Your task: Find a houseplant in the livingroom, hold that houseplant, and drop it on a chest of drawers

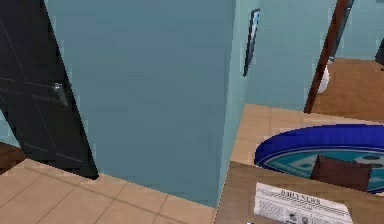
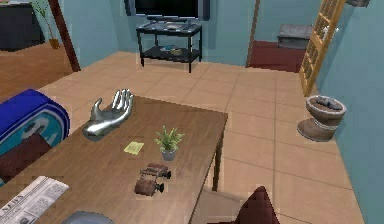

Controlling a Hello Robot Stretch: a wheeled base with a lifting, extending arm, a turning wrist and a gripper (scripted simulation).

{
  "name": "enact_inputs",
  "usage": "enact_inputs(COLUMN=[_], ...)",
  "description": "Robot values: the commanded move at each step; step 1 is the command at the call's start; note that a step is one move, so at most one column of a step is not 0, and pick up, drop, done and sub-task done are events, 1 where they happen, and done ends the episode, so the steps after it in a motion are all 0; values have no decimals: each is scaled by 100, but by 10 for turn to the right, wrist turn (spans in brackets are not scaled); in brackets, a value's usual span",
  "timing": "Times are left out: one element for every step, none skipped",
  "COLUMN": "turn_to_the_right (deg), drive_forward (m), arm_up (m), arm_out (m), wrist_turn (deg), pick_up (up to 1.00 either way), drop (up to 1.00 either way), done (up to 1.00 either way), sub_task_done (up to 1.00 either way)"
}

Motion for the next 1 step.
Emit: enact_inputs(turn_to_the_right=[0], drive_forward=[0], arm_up=[50], arm_out=[0], wrist_turn=[0], pick_up=[0], drop=[0], done=[0], sub_task_done=[0])
